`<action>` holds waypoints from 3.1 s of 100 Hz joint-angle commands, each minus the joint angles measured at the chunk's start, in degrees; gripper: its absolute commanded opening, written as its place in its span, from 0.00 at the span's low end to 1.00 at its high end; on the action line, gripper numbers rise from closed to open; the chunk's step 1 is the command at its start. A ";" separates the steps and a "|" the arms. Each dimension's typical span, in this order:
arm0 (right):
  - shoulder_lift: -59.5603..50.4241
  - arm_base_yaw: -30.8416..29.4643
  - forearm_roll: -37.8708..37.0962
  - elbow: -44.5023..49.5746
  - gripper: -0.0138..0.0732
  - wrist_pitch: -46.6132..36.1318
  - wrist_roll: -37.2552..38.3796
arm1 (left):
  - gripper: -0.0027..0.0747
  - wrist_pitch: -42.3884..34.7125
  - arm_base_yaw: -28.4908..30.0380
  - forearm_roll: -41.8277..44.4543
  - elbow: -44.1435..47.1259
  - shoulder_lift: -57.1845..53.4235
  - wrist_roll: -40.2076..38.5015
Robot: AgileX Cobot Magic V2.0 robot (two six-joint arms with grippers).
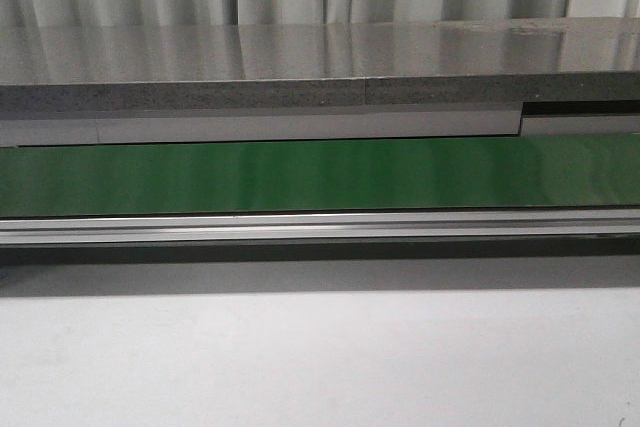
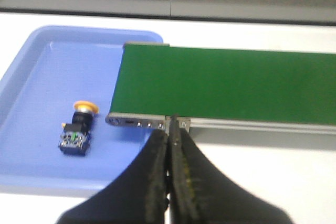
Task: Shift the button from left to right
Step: 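Move the left gripper over the yellow-capped push button in the blue tray, then lower the left gripper and close it around the push button body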
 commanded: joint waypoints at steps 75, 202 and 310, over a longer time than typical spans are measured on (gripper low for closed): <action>-1.12 0.10 -0.55 -0.86 0.08 -4.72 0.14 | 0.33 3.04 0.02 -0.28 -5.57 13.86 -0.41; -1.12 0.10 -0.55 -0.86 0.08 -4.72 0.14 | 0.83 6.67 17.76 7.23 -22.30 42.10 -0.02; -1.12 0.10 -0.55 -0.86 0.08 -4.72 0.14 | 0.83 7.12 21.22 2.87 -38.83 76.57 3.14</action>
